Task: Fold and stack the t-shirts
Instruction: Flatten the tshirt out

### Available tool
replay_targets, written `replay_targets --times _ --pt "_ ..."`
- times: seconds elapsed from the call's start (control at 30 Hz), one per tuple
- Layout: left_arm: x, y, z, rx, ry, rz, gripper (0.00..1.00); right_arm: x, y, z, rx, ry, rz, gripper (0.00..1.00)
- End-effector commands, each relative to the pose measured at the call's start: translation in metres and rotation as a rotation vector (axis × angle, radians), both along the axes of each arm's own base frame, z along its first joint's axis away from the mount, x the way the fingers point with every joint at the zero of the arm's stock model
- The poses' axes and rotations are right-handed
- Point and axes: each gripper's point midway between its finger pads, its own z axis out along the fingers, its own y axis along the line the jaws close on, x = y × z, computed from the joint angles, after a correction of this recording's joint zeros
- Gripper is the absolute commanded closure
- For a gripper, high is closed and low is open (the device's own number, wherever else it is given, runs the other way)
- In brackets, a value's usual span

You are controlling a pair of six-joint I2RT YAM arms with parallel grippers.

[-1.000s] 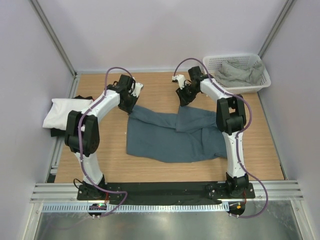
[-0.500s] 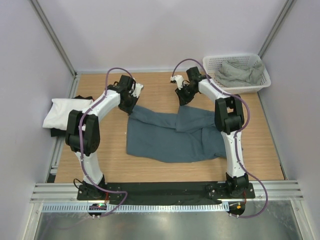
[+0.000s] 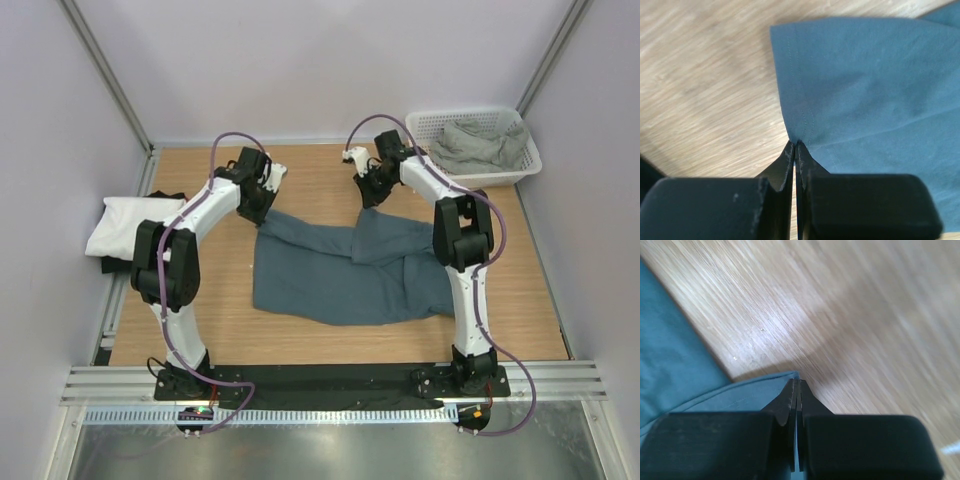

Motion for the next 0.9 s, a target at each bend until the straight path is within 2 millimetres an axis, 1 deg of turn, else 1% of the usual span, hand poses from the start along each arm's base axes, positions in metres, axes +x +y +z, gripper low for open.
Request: replay_targets --times 0.0,0.03,0.07,0.1,0.13,0.17,0.2,0.23,0.27,0.3,0.37,0.4,0.43,0.47,0.5,0.53,0.57,0.6,0.63,0.67,0.73,0.77,0.8,0.83,0.87 --pt "0.023 0.003 0.033 0.016 -0.097 0.006 1.0 0.015 -0.008 0.118 0.048 -0.243 -0.043 0.99" --pt "0.024 0.003 0.038 0.017 -0.105 0.004 1.0 0.016 -0.011 0.131 0.052 -0.272 -0.052 0.99" --pt "0.026 0.005 0.043 0.018 -0.117 0.008 1.0 0.018 -0.014 0.148 0.058 -0.311 -0.059 0.99" --pt "0.028 0.006 0.049 0.017 -0.127 0.006 1.0 0.017 -0.018 0.172 0.062 -0.361 -0.069 0.99" --pt "0.033 0.006 0.06 0.018 -0.155 -0.002 1.0 0.017 -0.023 0.186 0.058 -0.396 -0.086 0.99" --pt "0.035 0.007 0.069 0.018 -0.175 -0.006 1.0 0.019 -0.026 0.202 0.061 -0.436 -0.099 0.99" --pt "0.035 0.008 0.075 0.025 -0.186 -0.011 1.0 0.02 -0.032 0.214 0.057 -0.466 -0.114 0.99" --pt "0.042 0.008 0.091 0.024 -0.223 -0.018 1.0 0.018 -0.039 0.237 0.052 -0.518 -0.136 0.99" --pt "0.043 0.008 0.1 0.026 -0.242 -0.025 1.0 0.02 -0.044 0.256 0.064 -0.559 -0.158 0.99" --pt "0.048 0.009 0.117 0.026 -0.275 -0.025 1.0 0.021 -0.05 0.271 0.068 -0.589 -0.179 0.99" --pt "0.047 0.011 0.137 0.036 -0.304 -0.032 1.0 0.017 -0.063 0.317 0.086 -0.683 -0.229 0.99" --pt "0.048 0.012 0.148 0.037 -0.323 -0.032 1.0 0.014 -0.067 0.33 0.088 -0.711 -0.245 0.99" --pt "0.051 0.014 0.168 0.039 -0.369 -0.027 1.0 0.006 -0.074 0.359 0.099 -0.773 -0.263 0.99" --pt "0.051 0.016 0.177 0.046 -0.39 -0.031 1.0 0.002 -0.082 0.372 0.089 -0.809 -0.29 0.99" --pt "0.05 0.017 0.199 0.042 -0.439 -0.03 1.0 -0.003 -0.087 0.383 0.084 -0.839 -0.3 0.99" --pt "0.048 0.021 0.211 0.051 -0.465 -0.023 1.0 -0.009 -0.092 0.395 0.084 -0.875 -0.31 0.99" --pt "0.046 0.023 0.221 0.058 -0.486 -0.029 1.0 -0.023 -0.099 0.415 0.086 -0.92 -0.327 0.99" --pt "0.045 0.025 0.245 0.05 -0.539 -0.023 1.0 -0.031 -0.103 0.425 0.086 -0.945 -0.334 0.99" --pt "0.042 0.027 0.256 0.053 -0.561 -0.017 1.0 -0.038 -0.106 0.434 0.09 -0.969 -0.342 0.99" --pt "0.039 0.029 0.264 0.058 -0.573 -0.015 1.0 -0.052 -0.114 0.448 0.095 -1.001 -0.354 0.99" --pt "0.029 0.031 0.292 0.068 -0.636 -0.021 1.0 -0.063 -0.122 0.459 0.103 -1.029 -0.378 0.99" --pt "0.024 0.033 0.299 0.087 -0.653 -0.023 1.0 -0.07 -0.128 0.466 0.108 -1.046 -0.386 0.99" --pt "0.019 0.035 0.31 0.119 -0.68 -0.049 1.0 -0.083 -0.129 0.479 0.124 -1.076 -0.387 0.99" --pt "0.009 0.033 0.325 0.127 -0.718 -0.065 1.0 -0.09 -0.131 0.488 0.137 -1.096 -0.395 0.99" --pt "0.002 0.033 0.334 0.131 -0.738 -0.077 1.0 -0.098 -0.133 0.496 0.151 -1.115 -0.401 0.99"
